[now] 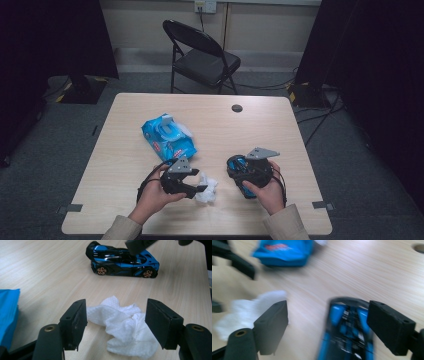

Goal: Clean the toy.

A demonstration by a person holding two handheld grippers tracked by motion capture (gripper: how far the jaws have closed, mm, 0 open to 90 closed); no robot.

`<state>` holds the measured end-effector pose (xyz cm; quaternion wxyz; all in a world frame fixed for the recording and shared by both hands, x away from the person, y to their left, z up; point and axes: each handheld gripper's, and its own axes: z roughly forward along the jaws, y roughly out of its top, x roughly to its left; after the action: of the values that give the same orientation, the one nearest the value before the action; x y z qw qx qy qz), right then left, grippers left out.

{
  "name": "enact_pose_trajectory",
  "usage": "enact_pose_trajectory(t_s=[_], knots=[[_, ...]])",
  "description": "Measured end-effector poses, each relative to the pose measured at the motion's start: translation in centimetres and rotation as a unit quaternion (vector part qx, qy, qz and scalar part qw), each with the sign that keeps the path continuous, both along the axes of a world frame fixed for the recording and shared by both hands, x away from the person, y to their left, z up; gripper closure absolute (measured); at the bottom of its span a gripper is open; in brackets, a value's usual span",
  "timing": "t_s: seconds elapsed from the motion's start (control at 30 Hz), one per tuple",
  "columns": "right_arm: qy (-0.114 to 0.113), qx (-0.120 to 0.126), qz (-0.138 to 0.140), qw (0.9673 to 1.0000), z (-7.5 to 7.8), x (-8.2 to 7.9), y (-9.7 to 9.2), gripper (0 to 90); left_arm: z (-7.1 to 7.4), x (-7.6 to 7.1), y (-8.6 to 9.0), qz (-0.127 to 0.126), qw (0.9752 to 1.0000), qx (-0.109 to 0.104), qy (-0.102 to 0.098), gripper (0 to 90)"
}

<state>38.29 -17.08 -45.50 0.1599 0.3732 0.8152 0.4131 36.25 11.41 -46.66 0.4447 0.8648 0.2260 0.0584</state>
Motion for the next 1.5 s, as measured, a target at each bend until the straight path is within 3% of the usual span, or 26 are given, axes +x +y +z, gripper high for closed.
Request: enact_pose_trajectory(t_s=[0.27,0.67,0.83,1.03,1.5], knots=[[0.020,-0.017,-0.044,0.9987,-2.2,1.7,-0.1,15.1,-0.6,0.0,-0.2,-0.008,0.9999,0.007,0.004,34.1],[0.058,-0.029,-0.048,0.9967,-4.1,3.5,0.8,18.3,-1.2,0.1,0.2,-0.001,0.9999,0.010,0.008,33.6],[0.055,-0.033,-0.052,0.9966,-4.4,3.8,1.0,19.5,-1.3,0.0,0.4,0.001,0.9999,0.011,0.009,33.4],[0.049,-0.066,-0.044,0.9956,-4.7,3.9,1.7,21.8,-1.3,-0.1,0.8,0.006,0.9999,0.010,0.007,33.3],[0.050,-0.052,-0.048,0.9962,-4.3,3.6,1.6,24.6,-1.1,-0.1,0.8,0.002,0.9999,0.010,0.002,33.4]])
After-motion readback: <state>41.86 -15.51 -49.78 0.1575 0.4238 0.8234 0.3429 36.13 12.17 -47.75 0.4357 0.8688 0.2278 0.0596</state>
